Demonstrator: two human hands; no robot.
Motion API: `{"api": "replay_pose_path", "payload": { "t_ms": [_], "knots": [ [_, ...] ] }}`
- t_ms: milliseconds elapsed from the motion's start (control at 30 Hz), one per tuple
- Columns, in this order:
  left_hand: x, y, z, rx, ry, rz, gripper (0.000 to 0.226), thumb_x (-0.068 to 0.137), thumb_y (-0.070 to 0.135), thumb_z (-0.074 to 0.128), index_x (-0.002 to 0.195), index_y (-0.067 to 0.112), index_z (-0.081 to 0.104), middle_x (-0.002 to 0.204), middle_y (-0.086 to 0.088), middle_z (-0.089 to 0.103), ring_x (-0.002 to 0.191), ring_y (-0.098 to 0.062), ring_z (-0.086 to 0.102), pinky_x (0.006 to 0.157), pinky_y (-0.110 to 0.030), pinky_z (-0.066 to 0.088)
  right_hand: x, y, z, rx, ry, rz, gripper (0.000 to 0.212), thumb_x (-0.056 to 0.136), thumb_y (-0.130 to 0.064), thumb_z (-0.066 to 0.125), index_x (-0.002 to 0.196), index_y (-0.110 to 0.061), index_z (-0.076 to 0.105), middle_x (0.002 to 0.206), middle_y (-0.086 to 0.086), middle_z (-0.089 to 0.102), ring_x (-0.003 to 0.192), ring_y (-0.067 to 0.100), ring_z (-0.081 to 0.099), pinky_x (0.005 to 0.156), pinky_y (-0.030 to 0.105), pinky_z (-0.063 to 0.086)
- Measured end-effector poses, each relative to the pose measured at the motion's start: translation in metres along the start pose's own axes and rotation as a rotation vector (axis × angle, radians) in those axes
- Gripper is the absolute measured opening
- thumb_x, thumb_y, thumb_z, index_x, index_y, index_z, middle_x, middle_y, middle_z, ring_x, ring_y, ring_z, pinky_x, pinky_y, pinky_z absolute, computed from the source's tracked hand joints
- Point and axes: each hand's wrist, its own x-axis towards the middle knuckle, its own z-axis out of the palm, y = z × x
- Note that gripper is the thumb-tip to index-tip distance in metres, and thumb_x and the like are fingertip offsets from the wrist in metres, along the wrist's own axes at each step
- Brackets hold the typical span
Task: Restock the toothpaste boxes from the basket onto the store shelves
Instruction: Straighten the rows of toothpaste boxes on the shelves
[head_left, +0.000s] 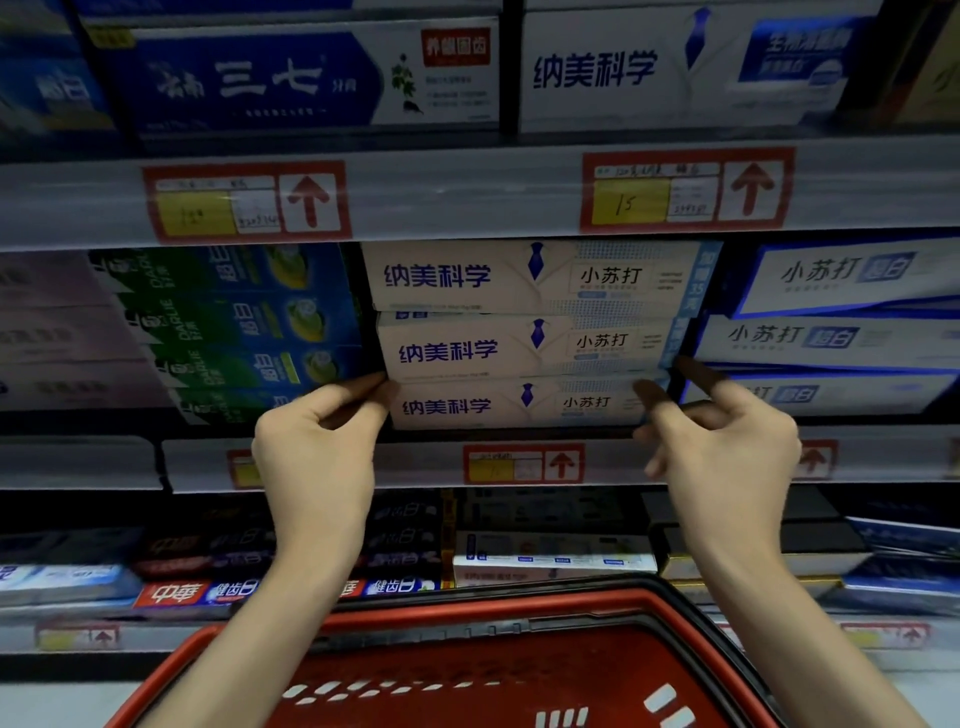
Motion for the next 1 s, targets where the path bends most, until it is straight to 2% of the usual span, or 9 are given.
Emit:
{"api": "replay_pose_path", "payload": {
  "t_ms": [167,333,467,533,600,667,833,1000],
  "knots": [
    [0.002,0.000,-0.001,0.001,0.002,-0.011,0.019,0.088,0.019,0.082,0.107,0.022,0.083,0.092,0.015,0.080,0.095,0.001,0.073,0.088,-0.019,0.054,0.001,-0.001,-0.001,0.055,0.042,0.004,0.010,0.090,-0.018,0.079,0.082,-0.016,0.073,0.057,-0.002,0.070,0.046,0.015,0.063,0.061,0.034,0.055],
    [0.002,-0.001,-0.003,0.010,0.008,-0.006,0.019,0.087,0.020,0.083,0.106,0.021,0.083,0.089,0.017,0.079,0.091,0.003,0.073,0.086,-0.015,0.055,0.001,0.000,0.001,0.098,0.066,0.019,0.013,0.088,-0.019,0.080,0.081,-0.013,0.071,0.059,-0.001,0.071,0.049,0.015,0.065,0.065,0.033,0.057],
    [0.003,-0.003,-0.002,0.004,0.021,-0.003,0.017,0.087,0.019,0.083,0.104,0.022,0.083,0.085,0.019,0.079,0.089,0.003,0.073,0.078,-0.007,0.053,0.003,0.002,0.000,0.126,0.070,0.025,0.007,0.089,-0.019,0.081,0.087,-0.014,0.075,0.061,-0.001,0.072,0.049,0.017,0.065,0.062,0.032,0.058],
    [0.004,-0.003,-0.001,-0.014,0.019,-0.015,0.017,0.086,0.019,0.084,0.103,0.022,0.083,0.087,0.018,0.079,0.090,0.002,0.073,0.079,-0.007,0.053,0.005,0.003,0.000,0.143,0.063,0.026,0.003,0.090,-0.019,0.079,0.090,-0.016,0.077,0.059,0.001,0.071,0.051,0.021,0.066,0.063,0.030,0.057],
    [0.004,-0.003,-0.001,-0.041,0.015,-0.035,0.018,0.086,0.019,0.084,0.103,0.022,0.083,0.088,0.016,0.080,0.091,0.002,0.074,0.080,-0.008,0.054,0.006,0.004,-0.001,0.179,0.053,0.038,0.004,0.093,-0.019,0.077,0.093,-0.016,0.079,0.056,0.006,0.069,0.055,0.024,0.067,0.065,0.021,0.054],
    [0.004,-0.003,-0.001,-0.062,0.009,-0.045,0.018,0.086,0.017,0.083,0.103,0.023,0.083,0.088,0.016,0.080,0.091,0.001,0.074,0.079,-0.008,0.054,0.007,0.006,-0.002,0.218,0.049,0.057,0.008,0.094,-0.020,0.076,0.089,-0.015,0.080,0.053,0.010,0.066,0.053,0.021,0.065,0.063,0.015,0.051],
    [0.003,-0.002,0.000,-0.093,0.012,-0.055,0.018,0.086,0.017,0.084,0.103,0.020,0.083,0.088,0.015,0.080,0.091,0.001,0.074,0.079,-0.007,0.053,0.009,0.010,-0.001,0.181,0.054,0.032,0.021,0.094,-0.022,0.076,0.073,-0.016,0.077,0.051,0.011,0.064,0.046,0.018,0.058,0.057,0.021,0.048],
    [0.004,-0.001,-0.001,-0.097,0.016,-0.074,0.017,0.085,0.018,0.085,0.101,0.023,0.083,0.088,0.014,0.080,0.091,0.000,0.074,0.079,-0.007,0.054,0.010,0.010,-0.002,0.163,0.078,0.007,0.013,0.092,-0.019,0.077,0.079,-0.020,0.080,0.052,0.007,0.064,0.047,0.014,0.055,0.052,0.021,0.045]
  ]
}}
